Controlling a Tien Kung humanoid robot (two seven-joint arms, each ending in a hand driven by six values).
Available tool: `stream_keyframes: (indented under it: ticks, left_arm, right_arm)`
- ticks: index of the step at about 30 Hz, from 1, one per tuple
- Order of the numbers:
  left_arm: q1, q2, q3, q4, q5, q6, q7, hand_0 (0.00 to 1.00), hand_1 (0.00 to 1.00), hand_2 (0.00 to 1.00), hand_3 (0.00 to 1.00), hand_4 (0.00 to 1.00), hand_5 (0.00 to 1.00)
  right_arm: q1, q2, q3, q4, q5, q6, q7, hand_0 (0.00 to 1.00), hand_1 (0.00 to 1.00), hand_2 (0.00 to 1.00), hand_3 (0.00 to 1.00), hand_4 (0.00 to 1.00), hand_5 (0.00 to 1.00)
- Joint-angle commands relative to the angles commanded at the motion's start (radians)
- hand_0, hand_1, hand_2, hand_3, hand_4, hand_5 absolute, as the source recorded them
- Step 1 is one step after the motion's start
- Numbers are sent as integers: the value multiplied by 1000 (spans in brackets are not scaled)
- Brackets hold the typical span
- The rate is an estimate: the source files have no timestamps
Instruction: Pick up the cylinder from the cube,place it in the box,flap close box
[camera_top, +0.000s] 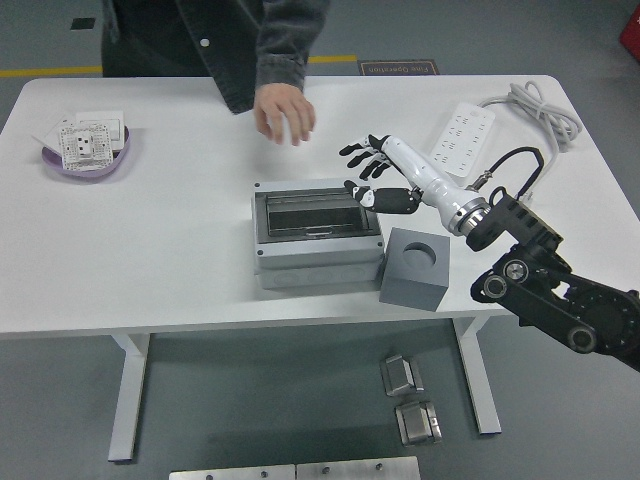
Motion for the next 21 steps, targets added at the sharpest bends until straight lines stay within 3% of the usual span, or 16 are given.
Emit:
stream_keyframes:
  ticks: [6, 9, 15, 21]
  left_arm:
    - [4, -2, -70, 0, 73, 5, 11, 670, 663, 569, 670, 389, 45]
    - [8, -4, -114, 0, 114, 6, 17, 670, 659, 568, 669, 378, 27]
    - [14, -1, -154, 0, 150, 5, 18, 670, 659, 569, 669, 379, 24]
    - [20, 6, -177, 0, 176, 3, 13, 670, 658, 569, 670, 381, 21]
  right_arm:
    - [-135, 24, 179, 76, -108, -16, 4, 530, 514, 644, 718, 613, 224]
    - [-211, 71, 278, 86, -109, -72, 66, 526, 512, 645, 720, 621, 202]
    - [-362, 144, 460, 72, -6, -179, 210, 524, 511, 644, 718, 622, 194]
    - [-481, 169, 598, 47, 144, -208, 361, 518, 510, 643, 713, 614, 195]
